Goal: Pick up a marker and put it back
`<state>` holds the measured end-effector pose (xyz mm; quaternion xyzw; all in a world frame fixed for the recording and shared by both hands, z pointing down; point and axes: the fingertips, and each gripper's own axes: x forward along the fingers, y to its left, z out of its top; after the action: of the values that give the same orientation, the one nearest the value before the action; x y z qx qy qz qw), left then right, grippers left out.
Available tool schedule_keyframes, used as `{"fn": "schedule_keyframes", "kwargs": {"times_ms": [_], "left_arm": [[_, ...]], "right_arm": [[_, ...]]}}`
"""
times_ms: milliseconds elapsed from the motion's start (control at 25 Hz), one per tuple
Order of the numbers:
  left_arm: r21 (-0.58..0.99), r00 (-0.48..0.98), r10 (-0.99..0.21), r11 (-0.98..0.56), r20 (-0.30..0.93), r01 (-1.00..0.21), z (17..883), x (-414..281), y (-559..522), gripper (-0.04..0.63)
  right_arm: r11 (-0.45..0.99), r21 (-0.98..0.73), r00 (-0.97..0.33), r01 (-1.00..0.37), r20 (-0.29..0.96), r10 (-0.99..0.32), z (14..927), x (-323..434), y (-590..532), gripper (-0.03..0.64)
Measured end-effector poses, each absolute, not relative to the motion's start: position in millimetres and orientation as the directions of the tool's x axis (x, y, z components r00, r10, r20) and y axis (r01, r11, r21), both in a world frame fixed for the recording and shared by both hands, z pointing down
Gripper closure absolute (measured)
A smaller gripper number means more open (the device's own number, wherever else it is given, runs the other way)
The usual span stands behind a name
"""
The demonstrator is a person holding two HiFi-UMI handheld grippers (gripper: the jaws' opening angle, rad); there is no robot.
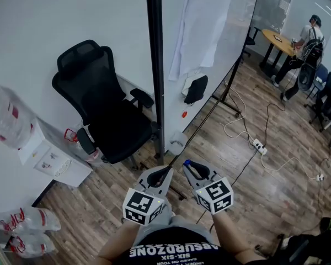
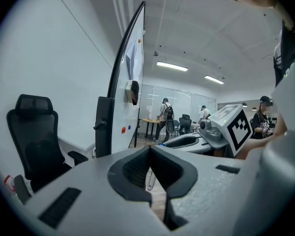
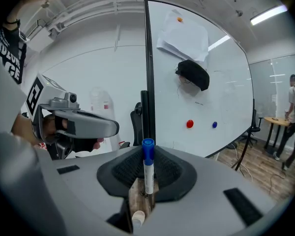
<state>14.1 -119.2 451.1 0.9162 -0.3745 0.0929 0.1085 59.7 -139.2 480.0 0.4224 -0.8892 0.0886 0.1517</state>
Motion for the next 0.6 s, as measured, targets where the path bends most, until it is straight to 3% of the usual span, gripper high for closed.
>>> {"fn": "schedule_keyframes", "kwargs": {"times_ms": [600], "left_arm": [[0.145,0.693,-0.674,-0.682,0.255,-0.717,455.9,7.6,-121.1,0.588]], "right_arm": [[0.639,-0.040,-0.604,-0.769,0.373,-0.704,492.2,50.4,-135.2,0.555]]}}
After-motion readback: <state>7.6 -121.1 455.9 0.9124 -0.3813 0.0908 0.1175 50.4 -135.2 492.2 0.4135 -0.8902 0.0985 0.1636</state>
